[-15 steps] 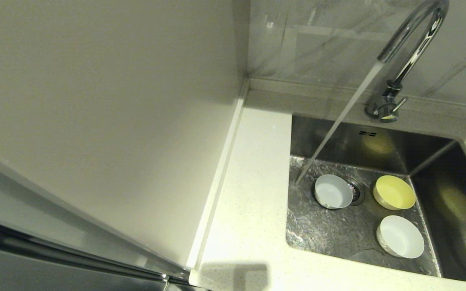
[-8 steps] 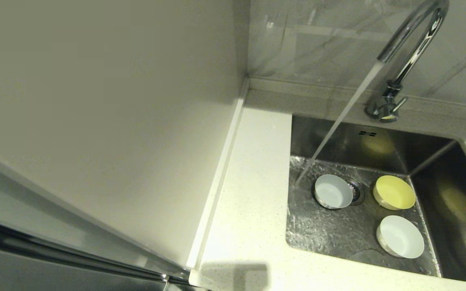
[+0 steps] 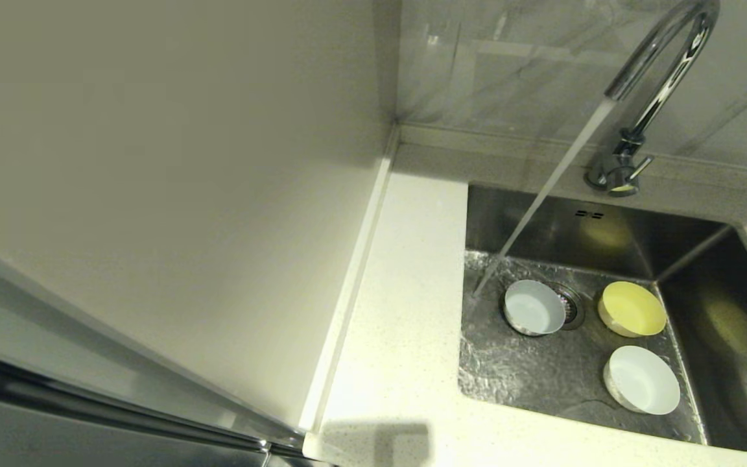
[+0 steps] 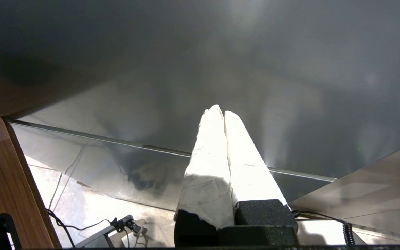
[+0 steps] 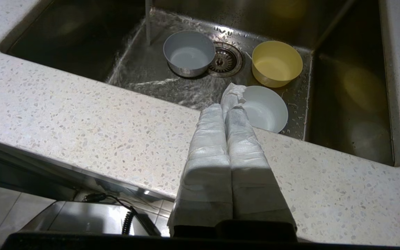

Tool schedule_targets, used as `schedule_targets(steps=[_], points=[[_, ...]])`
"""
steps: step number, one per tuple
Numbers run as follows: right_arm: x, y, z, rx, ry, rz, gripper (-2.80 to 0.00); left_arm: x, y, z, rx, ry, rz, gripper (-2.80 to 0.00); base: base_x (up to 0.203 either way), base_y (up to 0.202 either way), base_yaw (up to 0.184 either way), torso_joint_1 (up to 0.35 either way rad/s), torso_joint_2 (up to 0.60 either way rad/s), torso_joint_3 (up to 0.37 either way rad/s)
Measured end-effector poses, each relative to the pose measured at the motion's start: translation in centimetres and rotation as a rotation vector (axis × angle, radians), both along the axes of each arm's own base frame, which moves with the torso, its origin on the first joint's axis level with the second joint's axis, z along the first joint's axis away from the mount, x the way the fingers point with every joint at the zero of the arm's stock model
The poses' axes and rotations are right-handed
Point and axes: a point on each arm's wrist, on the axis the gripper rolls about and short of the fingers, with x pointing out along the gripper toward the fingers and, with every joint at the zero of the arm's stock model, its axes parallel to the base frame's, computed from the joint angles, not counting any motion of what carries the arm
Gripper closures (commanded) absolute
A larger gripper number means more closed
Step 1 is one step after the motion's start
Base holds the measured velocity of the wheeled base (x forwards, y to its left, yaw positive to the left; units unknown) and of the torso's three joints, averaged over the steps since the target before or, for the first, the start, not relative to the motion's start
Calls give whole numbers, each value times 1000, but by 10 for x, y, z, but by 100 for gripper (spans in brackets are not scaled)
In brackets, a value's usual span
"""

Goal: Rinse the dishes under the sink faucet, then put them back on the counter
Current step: Wait for the water to rinse the bowl

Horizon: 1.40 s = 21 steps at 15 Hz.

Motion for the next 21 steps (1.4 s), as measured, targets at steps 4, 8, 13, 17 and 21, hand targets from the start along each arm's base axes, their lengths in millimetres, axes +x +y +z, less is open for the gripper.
schedule_targets(steps=[4, 8, 13, 17, 21], points=[[0, 0, 0, 0, -1, -1, 0, 0, 0, 0, -1, 0, 0, 0, 0, 0, 0, 0, 0, 0], [0, 0, 0, 0, 0, 0, 0, 0, 0, 0, 0, 0, 0, 0, 0, 0, 0, 0, 0, 0], [0, 0, 0, 0, 0, 0, 0, 0, 0, 0, 0, 0, 0, 0, 0, 0, 0, 0, 0, 0], [0, 0, 0, 0, 0, -1, 0, 0, 0, 0, 0, 0, 0, 0, 0, 0, 0, 0, 0, 0], [0, 0, 0, 0, 0, -1, 0, 0, 0, 0, 0, 0, 0, 0, 0, 0, 0, 0, 0, 0]])
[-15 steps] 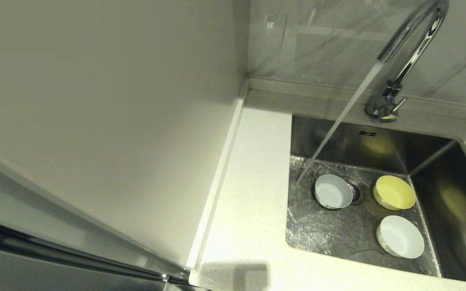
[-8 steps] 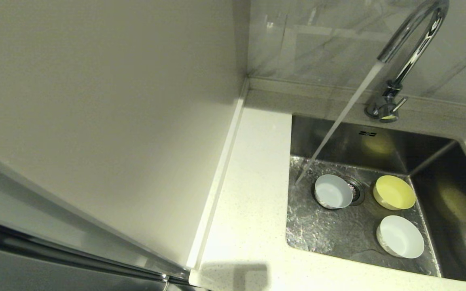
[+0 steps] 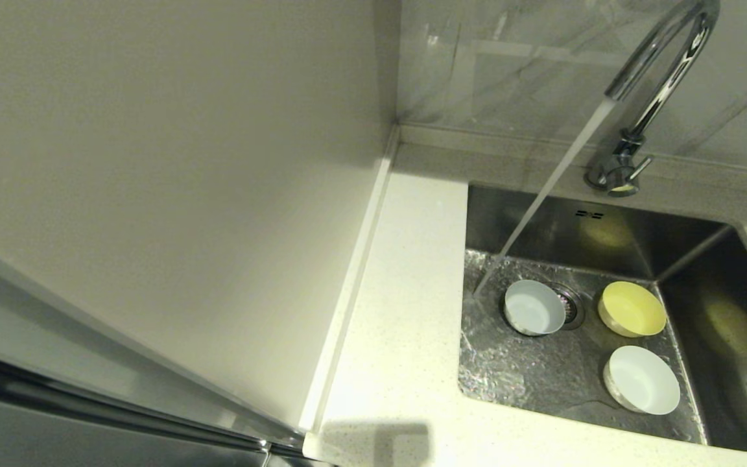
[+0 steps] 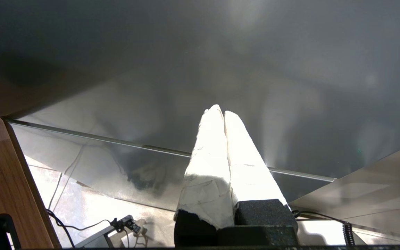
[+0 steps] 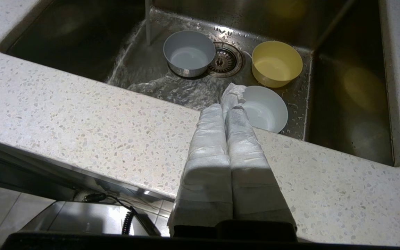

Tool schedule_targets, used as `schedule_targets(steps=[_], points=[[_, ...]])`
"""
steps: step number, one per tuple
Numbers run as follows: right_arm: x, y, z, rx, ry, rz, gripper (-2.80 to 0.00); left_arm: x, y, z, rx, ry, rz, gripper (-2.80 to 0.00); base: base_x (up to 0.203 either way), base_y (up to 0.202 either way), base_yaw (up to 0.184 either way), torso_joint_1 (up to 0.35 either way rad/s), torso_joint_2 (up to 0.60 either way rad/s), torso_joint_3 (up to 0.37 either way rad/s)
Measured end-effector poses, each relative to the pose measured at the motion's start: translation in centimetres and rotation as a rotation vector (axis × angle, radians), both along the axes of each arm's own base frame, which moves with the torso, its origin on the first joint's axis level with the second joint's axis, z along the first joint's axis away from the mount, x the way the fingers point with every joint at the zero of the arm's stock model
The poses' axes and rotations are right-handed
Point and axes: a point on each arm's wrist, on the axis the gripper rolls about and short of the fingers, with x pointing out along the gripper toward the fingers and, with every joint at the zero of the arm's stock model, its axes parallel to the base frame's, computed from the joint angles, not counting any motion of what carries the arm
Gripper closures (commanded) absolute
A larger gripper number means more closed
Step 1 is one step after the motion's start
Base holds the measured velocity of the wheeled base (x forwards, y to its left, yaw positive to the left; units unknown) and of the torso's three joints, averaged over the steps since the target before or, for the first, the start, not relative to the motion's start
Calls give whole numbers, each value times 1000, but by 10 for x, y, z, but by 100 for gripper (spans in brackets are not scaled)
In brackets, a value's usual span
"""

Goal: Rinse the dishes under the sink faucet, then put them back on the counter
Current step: Wait for the water to rinse the bowl

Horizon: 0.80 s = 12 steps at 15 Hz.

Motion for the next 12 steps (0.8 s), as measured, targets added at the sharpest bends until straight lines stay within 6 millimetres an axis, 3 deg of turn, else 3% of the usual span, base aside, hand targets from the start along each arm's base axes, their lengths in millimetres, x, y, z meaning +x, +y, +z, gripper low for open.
schedule_targets(steps=[12], points=[[0, 0, 0, 0, 0, 0, 0, 0, 0, 0, 0, 0, -1, 0, 0, 0, 0, 0, 0, 0]])
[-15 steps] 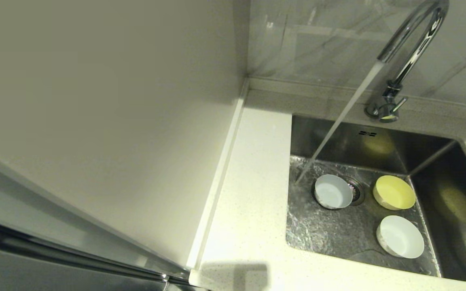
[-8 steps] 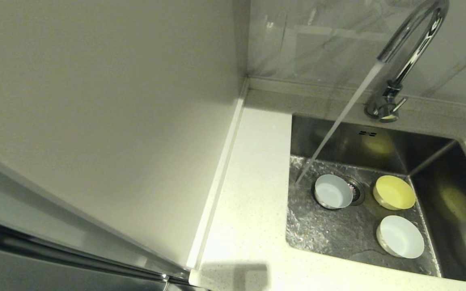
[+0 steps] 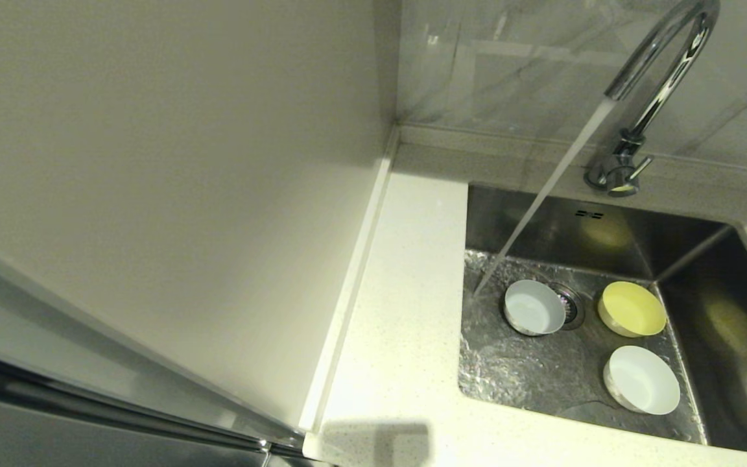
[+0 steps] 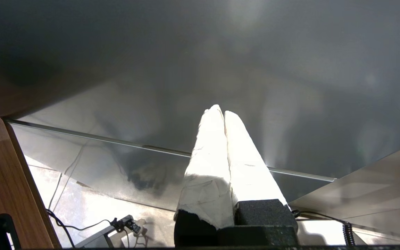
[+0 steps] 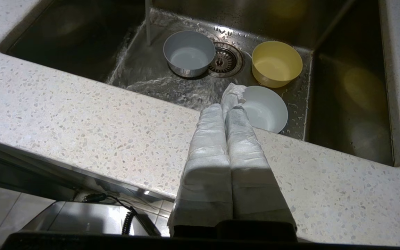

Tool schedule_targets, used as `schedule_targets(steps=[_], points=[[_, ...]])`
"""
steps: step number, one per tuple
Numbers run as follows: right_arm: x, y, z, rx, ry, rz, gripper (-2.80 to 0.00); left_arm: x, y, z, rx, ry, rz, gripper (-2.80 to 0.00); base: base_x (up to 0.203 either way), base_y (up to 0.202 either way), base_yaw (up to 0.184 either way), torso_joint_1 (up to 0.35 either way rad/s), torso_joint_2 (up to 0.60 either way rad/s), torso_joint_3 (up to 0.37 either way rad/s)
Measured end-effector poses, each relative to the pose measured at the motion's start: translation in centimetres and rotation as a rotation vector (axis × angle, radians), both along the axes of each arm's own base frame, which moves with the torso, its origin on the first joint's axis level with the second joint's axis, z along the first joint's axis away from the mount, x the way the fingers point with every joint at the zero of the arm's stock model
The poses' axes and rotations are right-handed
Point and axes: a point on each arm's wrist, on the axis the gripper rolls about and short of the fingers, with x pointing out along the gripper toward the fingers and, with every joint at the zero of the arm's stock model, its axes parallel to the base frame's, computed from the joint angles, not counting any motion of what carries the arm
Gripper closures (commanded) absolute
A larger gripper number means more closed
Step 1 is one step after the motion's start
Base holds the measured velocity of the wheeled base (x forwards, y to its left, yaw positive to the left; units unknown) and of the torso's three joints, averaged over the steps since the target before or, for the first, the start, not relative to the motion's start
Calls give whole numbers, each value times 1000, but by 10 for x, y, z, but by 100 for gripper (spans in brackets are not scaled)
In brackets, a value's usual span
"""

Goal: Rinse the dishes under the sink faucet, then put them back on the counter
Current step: Wait for the water to rinse the bowl

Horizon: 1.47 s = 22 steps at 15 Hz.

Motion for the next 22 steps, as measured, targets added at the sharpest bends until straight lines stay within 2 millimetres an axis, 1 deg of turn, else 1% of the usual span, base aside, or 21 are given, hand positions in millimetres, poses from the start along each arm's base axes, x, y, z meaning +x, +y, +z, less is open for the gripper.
schedule_targets(steps=[22], points=[[0, 0, 0, 0, 0, 0, 0, 0, 0, 0, 0, 0, 0, 0, 0, 0, 0, 0, 0, 0]])
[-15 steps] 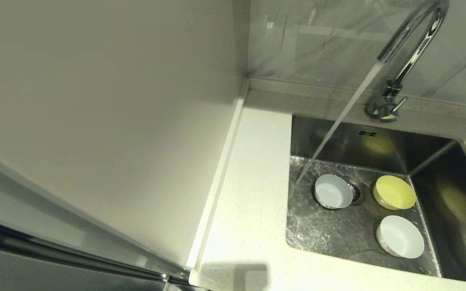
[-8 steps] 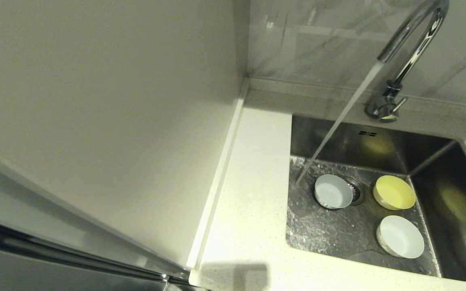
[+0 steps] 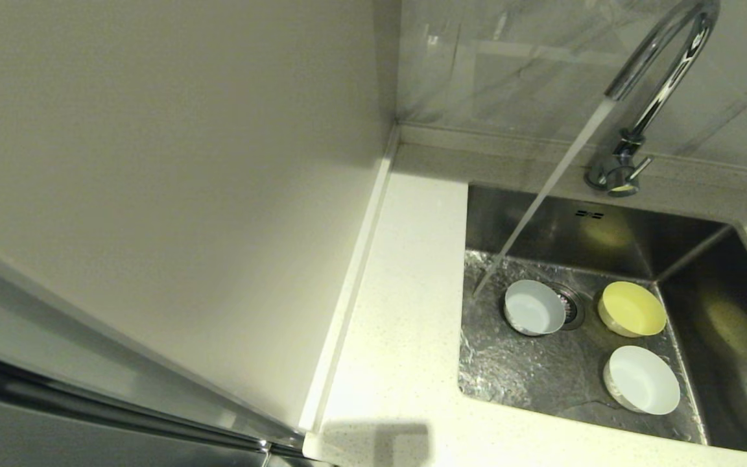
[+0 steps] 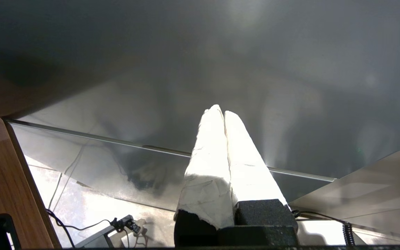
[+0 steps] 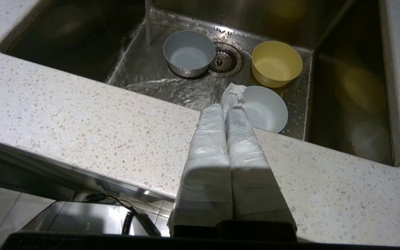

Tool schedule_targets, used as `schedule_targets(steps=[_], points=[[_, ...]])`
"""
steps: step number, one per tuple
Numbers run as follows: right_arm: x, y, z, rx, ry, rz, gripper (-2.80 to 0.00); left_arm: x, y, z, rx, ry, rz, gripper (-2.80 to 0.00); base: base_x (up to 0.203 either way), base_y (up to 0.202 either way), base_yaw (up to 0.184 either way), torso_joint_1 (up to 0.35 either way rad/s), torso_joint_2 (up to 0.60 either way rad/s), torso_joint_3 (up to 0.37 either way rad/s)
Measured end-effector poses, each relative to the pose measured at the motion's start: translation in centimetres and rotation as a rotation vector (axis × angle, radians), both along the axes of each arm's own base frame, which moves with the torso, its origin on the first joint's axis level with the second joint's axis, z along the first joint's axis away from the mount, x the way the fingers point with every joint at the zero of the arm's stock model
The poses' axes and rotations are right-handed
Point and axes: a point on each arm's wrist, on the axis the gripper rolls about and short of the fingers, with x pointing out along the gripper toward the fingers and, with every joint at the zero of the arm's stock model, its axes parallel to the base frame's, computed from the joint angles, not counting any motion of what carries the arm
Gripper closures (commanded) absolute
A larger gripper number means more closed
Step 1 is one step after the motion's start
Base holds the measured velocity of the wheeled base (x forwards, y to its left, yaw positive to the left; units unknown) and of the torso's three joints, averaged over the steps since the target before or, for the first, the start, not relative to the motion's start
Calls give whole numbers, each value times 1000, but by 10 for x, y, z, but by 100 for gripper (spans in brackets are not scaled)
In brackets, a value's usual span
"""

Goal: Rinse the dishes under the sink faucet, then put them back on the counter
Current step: Wait for the water to rinse the bowl

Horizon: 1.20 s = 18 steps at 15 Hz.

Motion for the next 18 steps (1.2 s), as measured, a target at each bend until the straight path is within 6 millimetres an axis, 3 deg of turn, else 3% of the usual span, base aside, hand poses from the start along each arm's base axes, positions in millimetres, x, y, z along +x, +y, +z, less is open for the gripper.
schedule_targets(steps=[18], points=[[0, 0, 0, 0, 0, 1, 0, 0, 0, 0, 0, 0, 0, 0, 0, 0, 0, 0, 0, 0]])
